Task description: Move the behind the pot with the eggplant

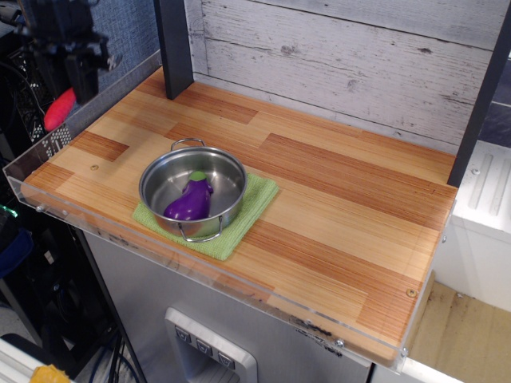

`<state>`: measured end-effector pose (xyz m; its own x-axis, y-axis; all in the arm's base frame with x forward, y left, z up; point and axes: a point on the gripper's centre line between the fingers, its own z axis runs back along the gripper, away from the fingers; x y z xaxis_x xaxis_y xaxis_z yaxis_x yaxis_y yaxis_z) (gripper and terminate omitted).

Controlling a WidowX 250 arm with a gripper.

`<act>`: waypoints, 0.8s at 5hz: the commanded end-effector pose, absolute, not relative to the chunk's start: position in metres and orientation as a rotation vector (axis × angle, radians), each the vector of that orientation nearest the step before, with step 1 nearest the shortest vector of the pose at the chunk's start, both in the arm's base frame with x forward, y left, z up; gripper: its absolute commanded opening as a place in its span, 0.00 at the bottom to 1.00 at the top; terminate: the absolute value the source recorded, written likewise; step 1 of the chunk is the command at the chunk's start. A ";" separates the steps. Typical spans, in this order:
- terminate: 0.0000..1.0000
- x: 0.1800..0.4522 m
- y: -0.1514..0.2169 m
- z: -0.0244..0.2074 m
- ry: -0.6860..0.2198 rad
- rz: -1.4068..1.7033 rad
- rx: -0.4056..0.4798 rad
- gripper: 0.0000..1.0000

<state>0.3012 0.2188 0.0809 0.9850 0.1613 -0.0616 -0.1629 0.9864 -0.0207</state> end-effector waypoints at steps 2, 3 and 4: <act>0.00 0.312 0.097 0.147 0.039 0.011 0.030 0.00; 0.00 0.308 0.047 0.158 0.005 -0.035 0.029 0.00; 0.00 0.305 -0.003 0.148 -0.038 -0.071 0.030 0.00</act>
<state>0.3092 -0.0074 0.1270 0.9970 -0.0716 -0.0300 0.0724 0.9970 0.0272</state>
